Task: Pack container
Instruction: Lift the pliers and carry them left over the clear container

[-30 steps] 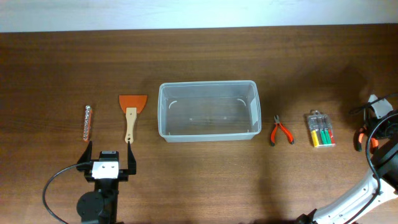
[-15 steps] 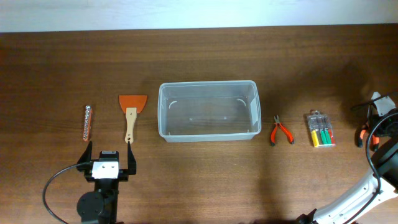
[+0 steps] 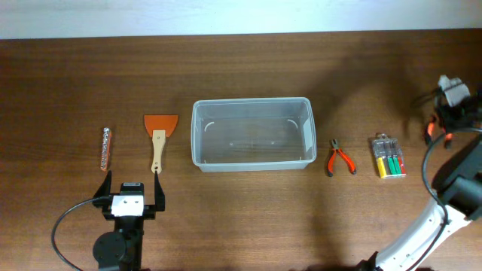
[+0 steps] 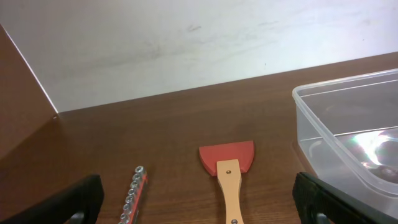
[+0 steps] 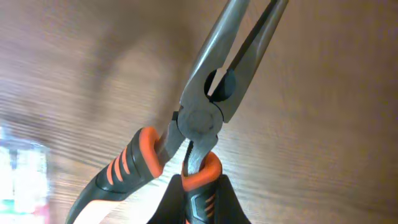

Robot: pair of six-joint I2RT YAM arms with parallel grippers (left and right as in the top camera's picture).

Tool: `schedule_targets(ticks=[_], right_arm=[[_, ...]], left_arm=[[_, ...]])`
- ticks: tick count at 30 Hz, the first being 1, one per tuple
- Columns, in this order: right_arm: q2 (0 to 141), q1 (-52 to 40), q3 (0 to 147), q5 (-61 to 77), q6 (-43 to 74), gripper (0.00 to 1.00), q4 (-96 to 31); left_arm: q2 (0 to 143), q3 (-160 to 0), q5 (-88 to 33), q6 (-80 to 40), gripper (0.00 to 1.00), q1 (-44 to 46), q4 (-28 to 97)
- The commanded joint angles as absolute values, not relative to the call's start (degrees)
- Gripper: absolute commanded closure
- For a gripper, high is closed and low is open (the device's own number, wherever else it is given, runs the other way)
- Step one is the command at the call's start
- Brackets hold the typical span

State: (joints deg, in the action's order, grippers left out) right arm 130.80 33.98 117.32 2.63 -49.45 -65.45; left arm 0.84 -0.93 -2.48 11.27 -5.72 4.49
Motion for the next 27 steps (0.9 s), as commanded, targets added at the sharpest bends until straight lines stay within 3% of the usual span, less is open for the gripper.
schedule_targets(ticks=[1, 14, 27], right_arm=[[130.04, 29.54, 124.42, 9.41, -48.95, 0.96, -68.73], [126.98, 7.35, 140.42, 12.86, -41.28, 0.96, -90.11], [127.00, -14.15, 140.75, 12.86, -41.91, 0.96, -90.65]], left_arm=[[0.45, -0.51, -2.11, 10.76, 0.01, -6.02, 4.49], [0.45, -0.51, -2.09, 10.76, 0.01, -6.02, 4.49], [0.45, -0.51, -2.09, 10.76, 0.01, -6.02, 4.49]])
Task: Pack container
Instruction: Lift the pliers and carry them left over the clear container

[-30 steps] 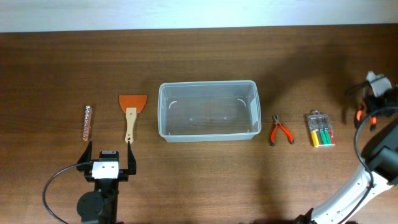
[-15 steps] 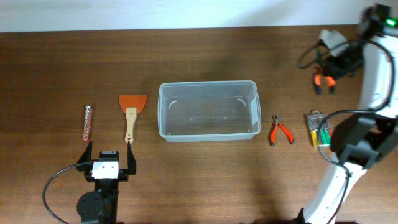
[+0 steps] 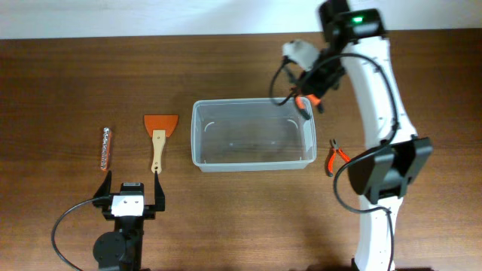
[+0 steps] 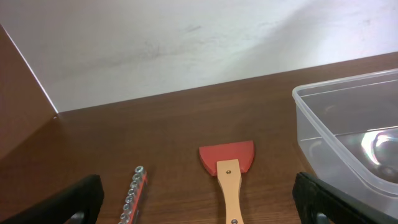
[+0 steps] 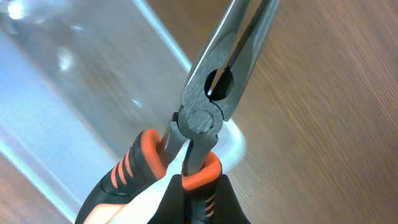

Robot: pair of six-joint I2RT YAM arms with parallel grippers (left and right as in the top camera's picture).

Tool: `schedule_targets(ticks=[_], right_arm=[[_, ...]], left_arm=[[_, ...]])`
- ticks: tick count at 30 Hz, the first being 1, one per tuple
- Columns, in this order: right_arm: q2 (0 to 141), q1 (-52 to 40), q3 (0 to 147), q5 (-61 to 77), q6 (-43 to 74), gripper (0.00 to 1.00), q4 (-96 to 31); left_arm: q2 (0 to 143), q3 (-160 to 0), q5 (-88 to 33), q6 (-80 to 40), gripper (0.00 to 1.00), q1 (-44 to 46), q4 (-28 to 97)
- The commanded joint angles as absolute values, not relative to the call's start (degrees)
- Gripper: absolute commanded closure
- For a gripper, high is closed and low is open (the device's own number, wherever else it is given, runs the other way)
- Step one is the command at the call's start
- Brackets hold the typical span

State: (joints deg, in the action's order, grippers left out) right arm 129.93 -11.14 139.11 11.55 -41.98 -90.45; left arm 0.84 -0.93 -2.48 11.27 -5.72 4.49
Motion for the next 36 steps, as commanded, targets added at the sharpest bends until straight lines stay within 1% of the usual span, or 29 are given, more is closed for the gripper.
schedule_targets(ticks=[1, 9, 15, 18, 36], right_arm=[[127.00, -15.22, 140.75, 12.80, -42.19, 0.96, -90.83], [127.00, -21.65, 138.63, 12.27, -42.17, 0.96, -91.79], [127.00, -23.97, 132.42, 11.75, -43.24, 0.96, -88.31], [127.00, -24.03, 127.81, 11.60, -43.24, 0.96, -85.93], [127.11, -24.03, 113.12, 11.62, -43.22, 0.96, -74.52]], left_arm=[[0.45, -0.51, -2.09, 10.76, 0.01, -6.02, 4.49], [0.45, -0.51, -2.09, 10.76, 0.01, -6.02, 4.49], [0.45, -0.51, -2.09, 10.76, 0.01, -6.02, 4.49], [0.45, -0.51, -2.09, 10.76, 0.01, -6.02, 4.49], [0.45, -0.51, -2.09, 10.76, 0.01, -6.02, 4.49]])
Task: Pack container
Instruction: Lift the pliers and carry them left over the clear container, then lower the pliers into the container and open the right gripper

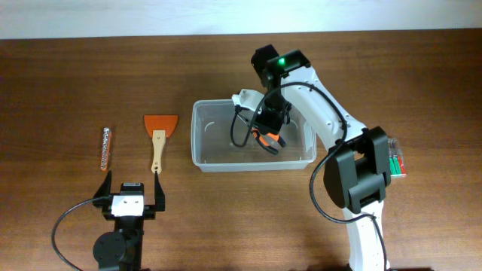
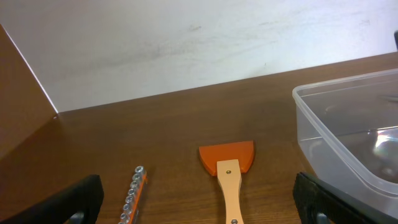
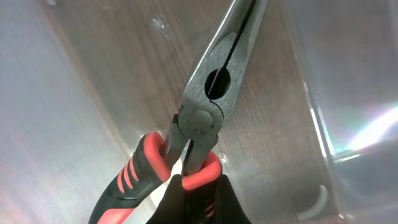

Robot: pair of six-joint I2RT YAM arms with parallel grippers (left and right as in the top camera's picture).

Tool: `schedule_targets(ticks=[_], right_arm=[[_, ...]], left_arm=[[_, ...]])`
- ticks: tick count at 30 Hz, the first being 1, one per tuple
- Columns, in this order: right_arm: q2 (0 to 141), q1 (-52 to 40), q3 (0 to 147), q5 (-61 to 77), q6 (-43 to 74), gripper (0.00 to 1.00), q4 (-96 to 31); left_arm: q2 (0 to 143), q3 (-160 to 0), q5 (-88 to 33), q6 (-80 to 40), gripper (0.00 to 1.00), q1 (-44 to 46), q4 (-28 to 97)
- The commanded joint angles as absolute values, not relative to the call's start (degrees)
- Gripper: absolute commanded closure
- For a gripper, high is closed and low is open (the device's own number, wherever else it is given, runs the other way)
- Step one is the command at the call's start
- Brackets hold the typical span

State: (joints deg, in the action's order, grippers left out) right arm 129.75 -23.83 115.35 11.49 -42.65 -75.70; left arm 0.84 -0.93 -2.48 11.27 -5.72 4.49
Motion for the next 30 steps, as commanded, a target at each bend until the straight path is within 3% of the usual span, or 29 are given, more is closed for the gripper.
schedule_targets(ticks=[1, 12, 23, 25, 30], right_arm=[[127.11, -24.03, 112.40, 11.62, -43.22, 0.96, -73.89], [127.13, -23.99, 107.35, 11.60, -43.22, 0.96, -68.12], [127.11, -23.99, 106.32, 11.60, -43.22, 0.89, -67.00], [127.11, -23.99, 106.32, 11.57, -43.22, 0.78, -66.98], [127.11, -23.99, 106.32, 11.60, -43.20, 0.67, -66.98]], left_arm=[[0.45, -0.51, -2.09, 10.76, 0.01, -6.02, 4.49], [0.45, -0.51, -2.09, 10.76, 0.01, -6.02, 4.49], [0.45, -0.51, -2.09, 10.76, 0.01, -6.02, 4.49], [0.45, -0.51, -2.09, 10.76, 0.01, -6.02, 4.49], [0.45, -0.51, -2.09, 10.76, 0.01, -6.02, 4.49]])
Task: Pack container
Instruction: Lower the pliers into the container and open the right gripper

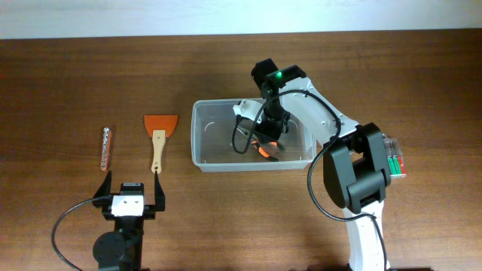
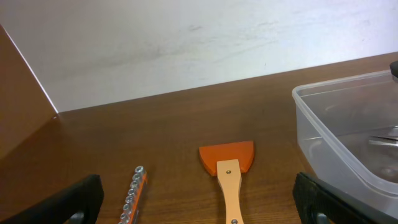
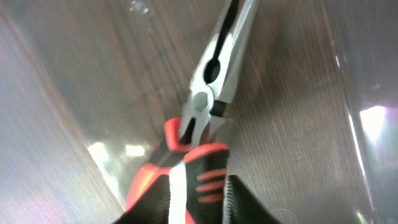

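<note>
A clear plastic container (image 1: 197, 143) stands mid-table; the left wrist view shows its corner (image 2: 323, 124). My right gripper (image 1: 265, 139) reaches down inside it. In the right wrist view the right gripper (image 3: 199, 190) is open, its fingers (image 3: 163, 202) spread either side of the orange-and-black handles of the pliers (image 3: 211, 93). The pliers (image 1: 261, 151) are blurred, low over the container floor, steel nose pointing away. My left gripper (image 2: 199, 205) rests open near the front edge, nothing between its fingers.
An orange scraper (image 1: 158, 135) with a wooden handle lies left of the container; the left wrist view shows the scraper (image 2: 227, 165) too. Further left lies a strip of sockets (image 1: 106, 147). A clear case of screwdrivers (image 1: 395, 159) shows behind the right arm.
My right gripper was shut on one pliers handle over the container floor. Now its fingers stand apart and the pliers have shifted and tilted between them, lower in the box. The left arm stayed still.
My right gripper held the pliers off at the table's far right. Then it held them over the container's far right corner, then down inside the container. Now the fingers are apart with the pliers at the container floor. The left gripper stayed open at the front throughout.
</note>
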Robot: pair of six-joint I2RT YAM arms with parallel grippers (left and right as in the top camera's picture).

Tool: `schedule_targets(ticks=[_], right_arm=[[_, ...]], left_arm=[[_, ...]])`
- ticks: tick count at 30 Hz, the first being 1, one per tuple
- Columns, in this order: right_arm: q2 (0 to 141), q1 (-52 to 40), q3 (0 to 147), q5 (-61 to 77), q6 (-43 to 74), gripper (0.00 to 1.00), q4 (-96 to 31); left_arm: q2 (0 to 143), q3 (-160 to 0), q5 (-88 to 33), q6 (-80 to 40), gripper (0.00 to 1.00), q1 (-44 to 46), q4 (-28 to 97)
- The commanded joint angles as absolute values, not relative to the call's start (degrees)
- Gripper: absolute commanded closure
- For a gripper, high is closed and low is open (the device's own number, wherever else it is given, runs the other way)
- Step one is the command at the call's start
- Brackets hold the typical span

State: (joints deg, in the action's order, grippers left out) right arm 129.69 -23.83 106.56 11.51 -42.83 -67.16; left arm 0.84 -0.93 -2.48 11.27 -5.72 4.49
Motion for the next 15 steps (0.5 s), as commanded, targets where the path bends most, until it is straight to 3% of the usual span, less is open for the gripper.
schedule_targets(ticks=[1, 12, 15], right_arm=[[127.13, -23.99, 106.32, 11.57, -43.20, 0.64, -67.00], [127.09, -23.97, 113.32, 11.51, -42.98, 0.27, -73.14], [127.09, -23.97, 119.20, 10.24, -42.98, 0.12, -77.32]], left_arm=[[0.45, -0.51, -2.09, 10.76, 0.01, -6.02, 4.51], [0.45, -0.51, -2.09, 10.76, 0.01, -6.02, 4.49], [0.45, -0.51, -2.09, 10.76, 0.01, -6.02, 4.49]])
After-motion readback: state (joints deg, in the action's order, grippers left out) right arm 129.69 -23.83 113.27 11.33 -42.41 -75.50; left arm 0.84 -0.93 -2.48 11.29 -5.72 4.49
